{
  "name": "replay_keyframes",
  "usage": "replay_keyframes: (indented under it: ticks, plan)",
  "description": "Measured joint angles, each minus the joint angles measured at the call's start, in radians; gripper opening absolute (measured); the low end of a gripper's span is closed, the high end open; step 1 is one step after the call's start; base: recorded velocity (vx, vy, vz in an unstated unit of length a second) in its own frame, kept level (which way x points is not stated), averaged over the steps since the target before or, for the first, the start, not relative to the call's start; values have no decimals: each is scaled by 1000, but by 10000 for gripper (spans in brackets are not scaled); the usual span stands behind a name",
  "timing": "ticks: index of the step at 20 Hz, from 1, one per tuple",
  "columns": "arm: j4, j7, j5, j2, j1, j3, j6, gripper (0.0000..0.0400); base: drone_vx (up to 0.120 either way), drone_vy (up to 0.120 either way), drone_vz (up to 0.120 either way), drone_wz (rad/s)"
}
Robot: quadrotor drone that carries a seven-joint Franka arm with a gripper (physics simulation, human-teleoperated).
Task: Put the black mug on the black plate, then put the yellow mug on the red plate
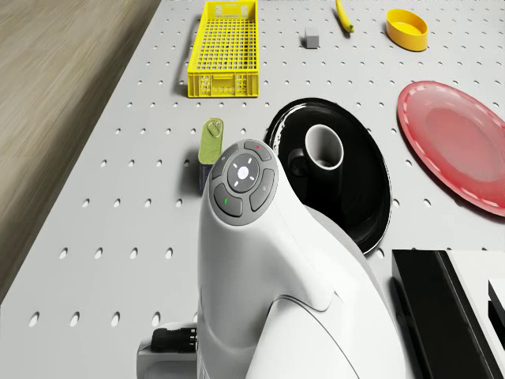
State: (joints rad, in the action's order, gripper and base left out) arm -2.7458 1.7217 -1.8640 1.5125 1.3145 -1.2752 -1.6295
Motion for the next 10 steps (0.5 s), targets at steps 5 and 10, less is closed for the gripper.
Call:
replay_keyframes:
  ticks: [5, 10]
  plan:
    - [0, 1, 1, 3, 1, 0, -3, 100, 120, -120, 0, 0]
    - [0, 1, 2, 6, 2, 0, -5, 100, 120, -120, 0, 0]
